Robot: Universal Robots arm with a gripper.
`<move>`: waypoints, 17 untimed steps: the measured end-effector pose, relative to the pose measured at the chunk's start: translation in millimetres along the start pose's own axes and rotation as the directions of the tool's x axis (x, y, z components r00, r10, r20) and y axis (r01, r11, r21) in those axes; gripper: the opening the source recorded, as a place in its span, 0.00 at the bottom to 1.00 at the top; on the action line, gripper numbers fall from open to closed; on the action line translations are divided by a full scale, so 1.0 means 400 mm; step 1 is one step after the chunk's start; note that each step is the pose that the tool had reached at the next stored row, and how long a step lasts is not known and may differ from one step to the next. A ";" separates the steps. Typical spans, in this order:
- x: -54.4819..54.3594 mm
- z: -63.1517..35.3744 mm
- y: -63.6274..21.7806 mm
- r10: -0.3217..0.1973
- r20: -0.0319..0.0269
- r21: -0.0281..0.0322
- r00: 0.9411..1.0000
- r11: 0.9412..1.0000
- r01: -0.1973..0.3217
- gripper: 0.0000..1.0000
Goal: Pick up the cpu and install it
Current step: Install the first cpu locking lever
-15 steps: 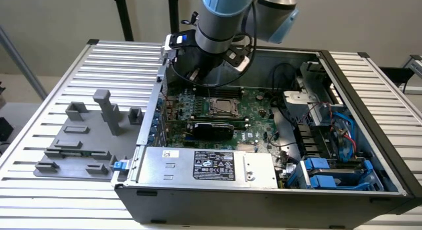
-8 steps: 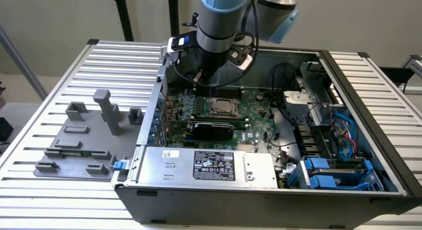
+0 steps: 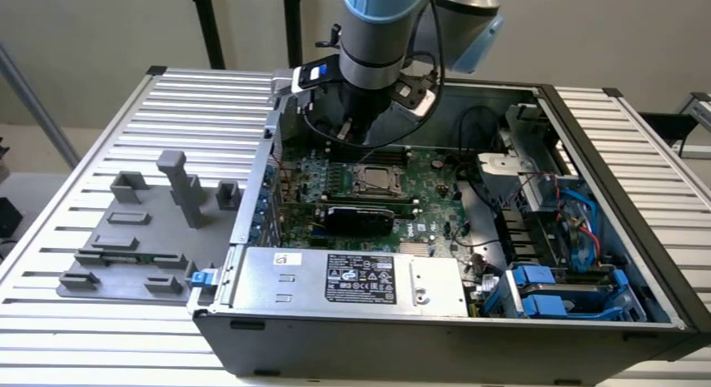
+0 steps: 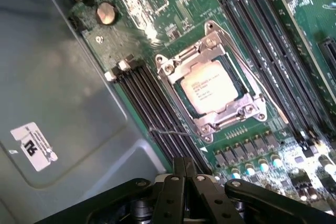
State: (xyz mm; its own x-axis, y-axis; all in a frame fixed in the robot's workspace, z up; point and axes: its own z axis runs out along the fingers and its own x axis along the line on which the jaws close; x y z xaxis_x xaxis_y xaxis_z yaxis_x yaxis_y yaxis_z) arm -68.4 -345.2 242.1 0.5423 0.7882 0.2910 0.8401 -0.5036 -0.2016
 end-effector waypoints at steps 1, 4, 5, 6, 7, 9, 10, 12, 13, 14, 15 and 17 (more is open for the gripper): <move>0.000 0.001 0.000 0.000 0.000 -0.002 1.000 1.000 0.000 0.11; -0.001 0.004 0.001 0.000 0.008 -0.007 1.000 1.000 0.000 0.11; -0.002 0.005 0.001 0.000 0.009 -0.008 1.000 1.000 0.000 0.11; -0.002 0.009 0.002 0.001 0.011 -0.009 1.000 1.000 -0.001 0.11; -0.002 0.014 0.002 0.001 0.012 -0.010 1.000 1.000 -0.001 0.11; -0.001 0.023 0.001 0.001 0.016 -0.013 1.000 1.000 -0.001 0.11; 0.000 0.027 0.001 0.001 0.019 -0.015 1.000 1.000 -0.001 0.11; 0.001 0.033 0.000 0.002 0.029 -0.021 1.000 1.000 -0.001 0.11; 0.002 0.036 -0.001 0.002 0.034 -0.025 0.999 1.000 -0.002 0.11; 0.004 0.039 -0.002 0.003 0.040 -0.029 0.999 1.000 -0.002 0.11; 0.005 0.041 -0.002 0.004 0.046 -0.033 0.999 0.999 -0.002 0.11; 0.007 0.047 -0.003 0.006 0.056 -0.040 0.998 0.999 -0.003 0.11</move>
State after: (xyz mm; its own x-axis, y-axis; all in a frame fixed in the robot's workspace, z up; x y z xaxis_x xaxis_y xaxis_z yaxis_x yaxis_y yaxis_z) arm -68.3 -335.8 225.7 0.5454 0.8040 0.2369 0.8381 -0.5200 -0.1648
